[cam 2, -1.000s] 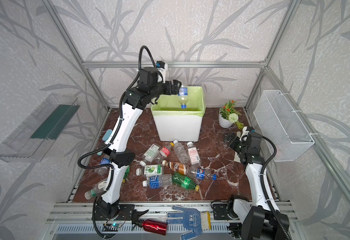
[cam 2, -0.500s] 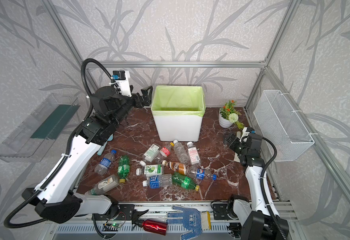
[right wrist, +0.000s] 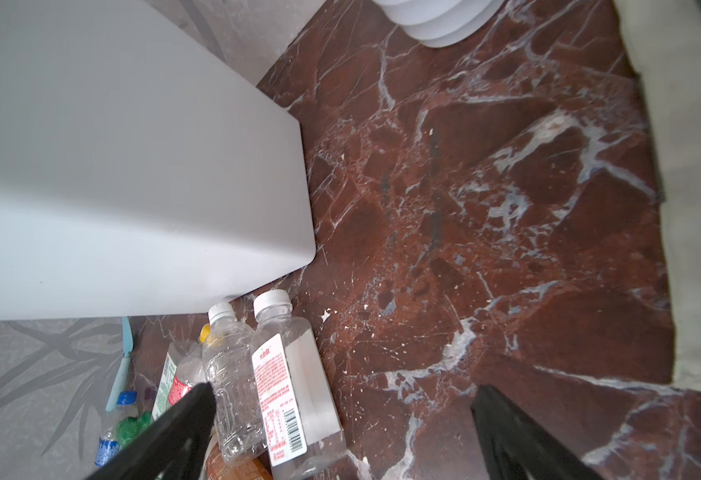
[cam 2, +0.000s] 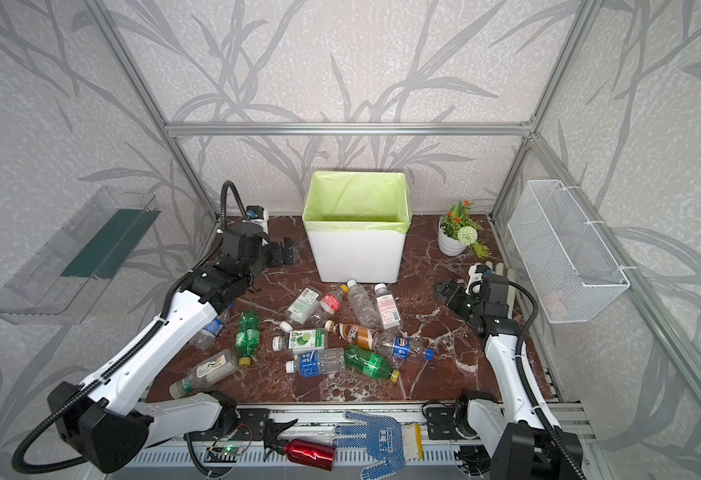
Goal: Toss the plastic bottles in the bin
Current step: 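Withdraw the left gripper from the bin while the right gripper reaches toward the bottles, then reach the right gripper across to the blue-label water bottle and grasp it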
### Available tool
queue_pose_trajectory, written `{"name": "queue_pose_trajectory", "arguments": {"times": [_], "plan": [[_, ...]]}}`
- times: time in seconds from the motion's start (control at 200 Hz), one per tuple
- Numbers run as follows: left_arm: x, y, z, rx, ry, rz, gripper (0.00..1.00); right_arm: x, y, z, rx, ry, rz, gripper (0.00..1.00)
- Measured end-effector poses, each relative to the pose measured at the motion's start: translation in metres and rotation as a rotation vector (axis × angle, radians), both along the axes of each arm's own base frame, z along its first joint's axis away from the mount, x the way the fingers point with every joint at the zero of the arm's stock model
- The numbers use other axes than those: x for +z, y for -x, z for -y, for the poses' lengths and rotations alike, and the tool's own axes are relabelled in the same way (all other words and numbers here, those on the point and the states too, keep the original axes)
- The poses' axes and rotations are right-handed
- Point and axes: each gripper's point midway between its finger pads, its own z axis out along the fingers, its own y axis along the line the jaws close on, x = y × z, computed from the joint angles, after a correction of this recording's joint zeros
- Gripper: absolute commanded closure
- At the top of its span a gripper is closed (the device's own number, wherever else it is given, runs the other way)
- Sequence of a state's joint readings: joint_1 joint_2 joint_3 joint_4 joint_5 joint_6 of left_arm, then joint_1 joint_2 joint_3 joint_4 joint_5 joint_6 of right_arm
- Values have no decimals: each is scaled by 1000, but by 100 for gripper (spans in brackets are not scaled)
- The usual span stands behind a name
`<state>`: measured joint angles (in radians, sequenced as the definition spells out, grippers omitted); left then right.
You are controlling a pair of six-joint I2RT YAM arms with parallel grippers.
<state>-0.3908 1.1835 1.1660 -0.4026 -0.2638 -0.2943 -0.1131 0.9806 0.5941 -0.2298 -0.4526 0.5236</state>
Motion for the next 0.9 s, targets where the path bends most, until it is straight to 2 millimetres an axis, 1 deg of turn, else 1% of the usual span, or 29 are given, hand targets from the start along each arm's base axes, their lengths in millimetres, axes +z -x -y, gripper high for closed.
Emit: {"name": "queue_pose_trajectory", "arguments": {"times": [0.075,0.145,0.265,0.315,0.375,0.48,0.6,0.665,0.73,0.79,0.9], "plan": [[-4,3,-20,58,31,4,1,4,0,-17,66,37,20,4],[-13,5,-36,108,51,-4,1,15,0,-40,160,93,66,4],[-38,9,-57,174,64,-51,1,39,4,-91,352,181,174,6],[-48,10,-61,189,67,-72,1,45,7,-111,426,211,213,6],[-58,12,-67,207,73,-92,1,47,13,-137,517,246,248,6],[-71,14,-74,230,81,-114,1,39,29,-186,698,319,285,6],[-83,16,-80,249,90,-134,1,25,57,-244,931,403,314,7],[-87,17,-81,251,93,-143,1,18,70,-271,1053,451,329,7],[-90,18,-83,253,95,-150,1,12,84,-294,1164,499,342,8],[-92,18,-83,252,96,-154,1,4,98,-311,1256,541,350,9],[-92,19,-84,250,100,-153,1,-17,126,-332,1418,618,351,12]]}}
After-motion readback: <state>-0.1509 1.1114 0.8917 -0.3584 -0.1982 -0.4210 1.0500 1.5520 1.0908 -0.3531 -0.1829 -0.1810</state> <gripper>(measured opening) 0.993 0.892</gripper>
